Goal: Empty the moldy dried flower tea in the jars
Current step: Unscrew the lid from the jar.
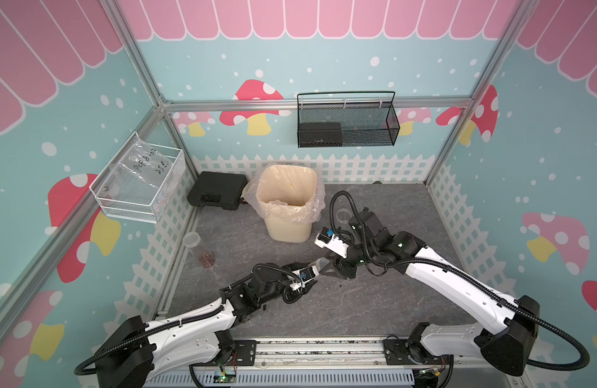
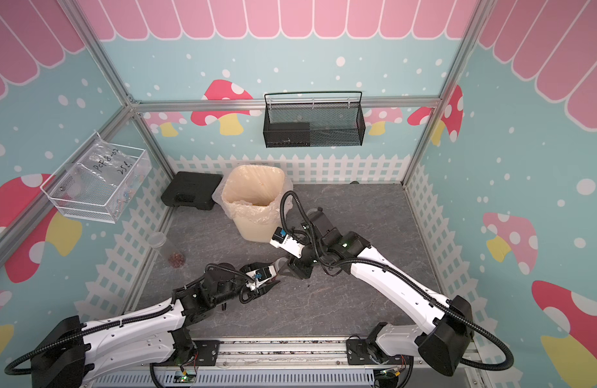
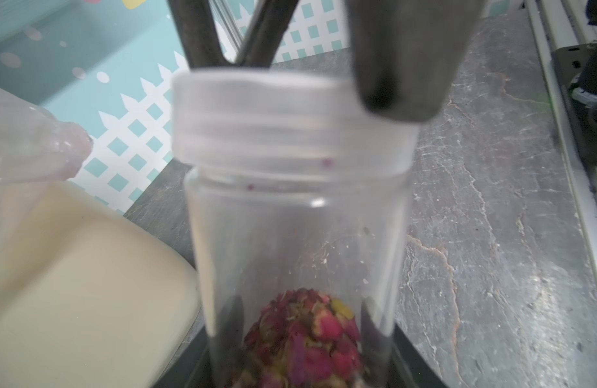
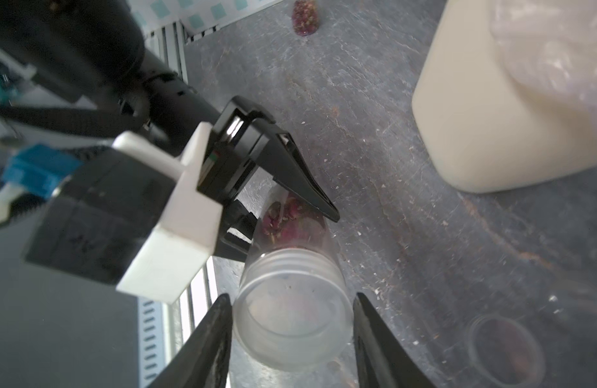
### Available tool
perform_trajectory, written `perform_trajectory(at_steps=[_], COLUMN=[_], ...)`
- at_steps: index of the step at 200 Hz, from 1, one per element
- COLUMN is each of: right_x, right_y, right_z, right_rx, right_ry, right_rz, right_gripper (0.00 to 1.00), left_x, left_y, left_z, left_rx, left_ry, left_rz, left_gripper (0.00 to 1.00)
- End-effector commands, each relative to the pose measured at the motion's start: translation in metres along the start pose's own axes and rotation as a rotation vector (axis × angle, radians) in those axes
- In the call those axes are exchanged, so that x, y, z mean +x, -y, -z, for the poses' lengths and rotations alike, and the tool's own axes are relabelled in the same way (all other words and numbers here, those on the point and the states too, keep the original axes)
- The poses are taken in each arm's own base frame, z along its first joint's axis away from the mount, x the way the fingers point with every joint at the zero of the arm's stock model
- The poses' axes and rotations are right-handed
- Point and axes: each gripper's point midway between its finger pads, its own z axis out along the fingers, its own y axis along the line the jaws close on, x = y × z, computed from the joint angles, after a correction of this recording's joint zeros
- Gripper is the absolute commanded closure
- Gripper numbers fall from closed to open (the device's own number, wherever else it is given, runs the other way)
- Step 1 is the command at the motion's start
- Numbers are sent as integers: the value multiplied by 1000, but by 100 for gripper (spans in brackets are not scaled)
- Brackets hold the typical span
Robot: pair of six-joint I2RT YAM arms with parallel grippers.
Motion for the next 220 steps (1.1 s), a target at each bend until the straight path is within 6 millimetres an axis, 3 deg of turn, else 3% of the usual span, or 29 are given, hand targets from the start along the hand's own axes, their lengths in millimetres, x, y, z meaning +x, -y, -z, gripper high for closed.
perform_trajectory(at_steps=[1, 48, 80, 89, 103, 119, 161, 185, 220], right_x=[-14, -15, -21, -27, -36, -46, -48, -44, -23], right_y=[28, 31, 23, 21, 16, 8, -19, -14, -2], right_z=[9, -1, 0, 3, 9, 19, 48, 59, 43], right_rx=[155, 142, 150, 155, 165, 163, 121, 149, 136], right_ry=[-24, -75, -7, 34, 99, 175, 315, 332, 223], right_rz=[377, 616, 679, 659, 600, 520, 361, 118, -258], right_gripper=[88, 88, 80, 72, 42, 26, 17, 16, 17], left_x=[-30, -29, -25, -25, -23, -21, -19, -20, -18], left_y=[22, 26, 27, 25, 23, 19, 11, 5, -10], left_z=[2, 2, 1, 0, -1, -2, -1, -1, -1], left_rx=[142, 162, 161, 152, 135, 111, 63, 31, -52], left_ry=[119, 119, 111, 109, 104, 92, 83, 83, 59], left_rz=[-19, -11, -10, -12, -16, -19, -31, -34, -40], left_gripper=[96, 96, 96, 96, 96, 96, 96, 96, 96])
